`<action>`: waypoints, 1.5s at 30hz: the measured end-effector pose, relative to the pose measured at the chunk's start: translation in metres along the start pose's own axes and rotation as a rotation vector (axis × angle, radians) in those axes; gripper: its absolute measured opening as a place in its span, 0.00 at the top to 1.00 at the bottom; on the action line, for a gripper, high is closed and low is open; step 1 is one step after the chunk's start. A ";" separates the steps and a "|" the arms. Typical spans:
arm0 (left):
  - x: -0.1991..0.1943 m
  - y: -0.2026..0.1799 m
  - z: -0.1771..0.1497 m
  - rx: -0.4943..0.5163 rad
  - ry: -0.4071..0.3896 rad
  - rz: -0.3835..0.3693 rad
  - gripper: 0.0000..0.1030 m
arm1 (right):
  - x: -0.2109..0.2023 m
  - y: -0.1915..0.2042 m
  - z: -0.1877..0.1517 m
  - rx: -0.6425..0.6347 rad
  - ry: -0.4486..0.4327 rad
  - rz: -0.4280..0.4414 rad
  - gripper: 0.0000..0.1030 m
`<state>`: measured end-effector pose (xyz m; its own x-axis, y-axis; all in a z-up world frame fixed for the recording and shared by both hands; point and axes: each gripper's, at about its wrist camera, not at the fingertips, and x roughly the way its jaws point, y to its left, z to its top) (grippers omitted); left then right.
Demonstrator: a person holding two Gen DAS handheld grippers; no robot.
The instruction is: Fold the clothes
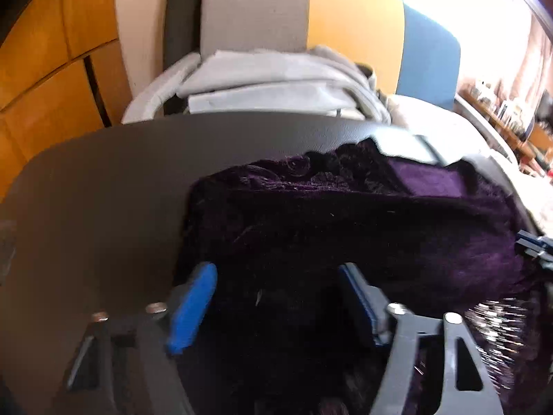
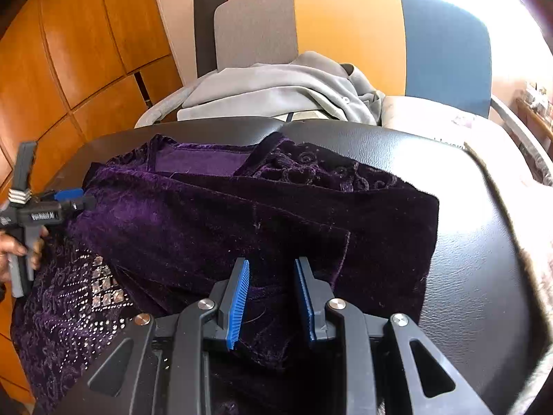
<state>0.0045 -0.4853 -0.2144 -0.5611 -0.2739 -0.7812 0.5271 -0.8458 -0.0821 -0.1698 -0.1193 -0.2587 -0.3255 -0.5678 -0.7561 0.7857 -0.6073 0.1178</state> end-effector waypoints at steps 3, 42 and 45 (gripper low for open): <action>-0.038 -0.006 -0.030 0.012 -0.026 -0.081 0.22 | -0.030 0.018 -0.016 -0.055 0.009 0.003 0.72; -0.168 0.032 -0.276 -0.206 0.107 -0.233 0.12 | -0.158 -0.002 -0.283 0.585 0.204 0.496 0.53; -0.158 0.029 -0.280 -0.209 0.126 -0.254 0.12 | -0.147 0.001 -0.285 0.607 0.245 0.484 0.55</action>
<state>0.2874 -0.3379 -0.2664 -0.6147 0.0028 -0.7888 0.5073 -0.7643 -0.3981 0.0288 0.1217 -0.3313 0.1568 -0.7500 -0.6426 0.3649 -0.5606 0.7433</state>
